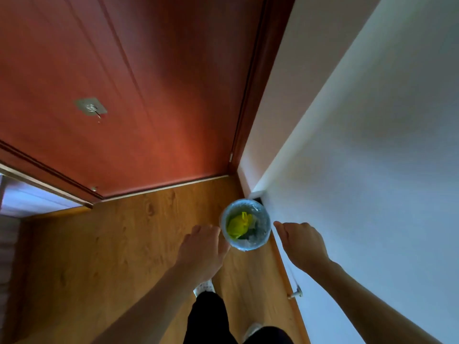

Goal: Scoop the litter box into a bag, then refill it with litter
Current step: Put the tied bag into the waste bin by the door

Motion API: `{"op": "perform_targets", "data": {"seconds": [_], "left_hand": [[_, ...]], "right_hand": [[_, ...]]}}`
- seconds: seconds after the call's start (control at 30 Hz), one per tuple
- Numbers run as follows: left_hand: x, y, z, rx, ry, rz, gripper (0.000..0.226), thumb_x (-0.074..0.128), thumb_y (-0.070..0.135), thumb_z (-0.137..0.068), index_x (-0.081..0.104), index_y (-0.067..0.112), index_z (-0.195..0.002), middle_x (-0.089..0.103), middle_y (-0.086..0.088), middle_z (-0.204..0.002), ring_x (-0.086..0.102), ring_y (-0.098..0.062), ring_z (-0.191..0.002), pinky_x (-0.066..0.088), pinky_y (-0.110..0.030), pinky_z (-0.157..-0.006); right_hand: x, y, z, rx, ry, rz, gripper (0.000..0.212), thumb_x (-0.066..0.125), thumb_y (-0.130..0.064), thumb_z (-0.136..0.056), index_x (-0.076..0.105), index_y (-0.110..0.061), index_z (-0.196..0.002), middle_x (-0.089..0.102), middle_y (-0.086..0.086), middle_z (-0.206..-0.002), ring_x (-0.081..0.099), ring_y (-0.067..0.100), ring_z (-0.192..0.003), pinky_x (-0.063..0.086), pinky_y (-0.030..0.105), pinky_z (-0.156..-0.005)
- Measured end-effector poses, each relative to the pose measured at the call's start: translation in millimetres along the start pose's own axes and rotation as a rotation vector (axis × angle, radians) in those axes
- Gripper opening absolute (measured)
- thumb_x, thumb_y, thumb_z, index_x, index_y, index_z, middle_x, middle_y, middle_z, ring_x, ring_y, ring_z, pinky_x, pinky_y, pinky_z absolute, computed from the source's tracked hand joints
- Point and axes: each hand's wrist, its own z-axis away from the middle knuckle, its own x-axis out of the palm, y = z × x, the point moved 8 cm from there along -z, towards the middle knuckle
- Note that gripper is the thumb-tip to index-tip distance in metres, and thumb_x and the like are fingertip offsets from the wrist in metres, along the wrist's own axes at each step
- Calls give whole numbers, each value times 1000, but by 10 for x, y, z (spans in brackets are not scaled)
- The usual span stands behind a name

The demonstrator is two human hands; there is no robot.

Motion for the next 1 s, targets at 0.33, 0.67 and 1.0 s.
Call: {"op": "perform_targets", "data": {"seconds": [0.33, 0.67, 1.0], "left_hand": [[757, -327, -1554, 18, -119, -12, 48, 38, 52, -102, 45, 21, -138, 49, 2, -141, 43, -20, -131, 39, -38, -107], [2053, -571, -2633, -86, -216, 41, 49, 39, 51, -102, 43, 20, -140, 51, -2, -140, 45, -21, -129, 42, -39, -104], [2564, -675, -2931, -98, -248, 153, 49, 41, 49, -103, 43, 18, -141, 53, -3, -137, 45, -17, -128, 41, -35, -106]], "right_hand": [[1490, 462, -1193, 132, -164, -116, 52, 32, -46, -100, 35, -23, -54, 52, 0, -51, 57, 26, -53, 51, 39, -56], [2907, 702, -1991, -49, -101, -165, 57, 28, -50, -97, 63, -19, -64, 57, 0, -49, 56, 22, -43, 48, 30, -45], [3922, 1116, -2188, 137, -235, -270, 55, 28, -47, -100, 53, -19, -61, 56, -1, -53, 60, 17, -52, 56, 37, -57]]}}
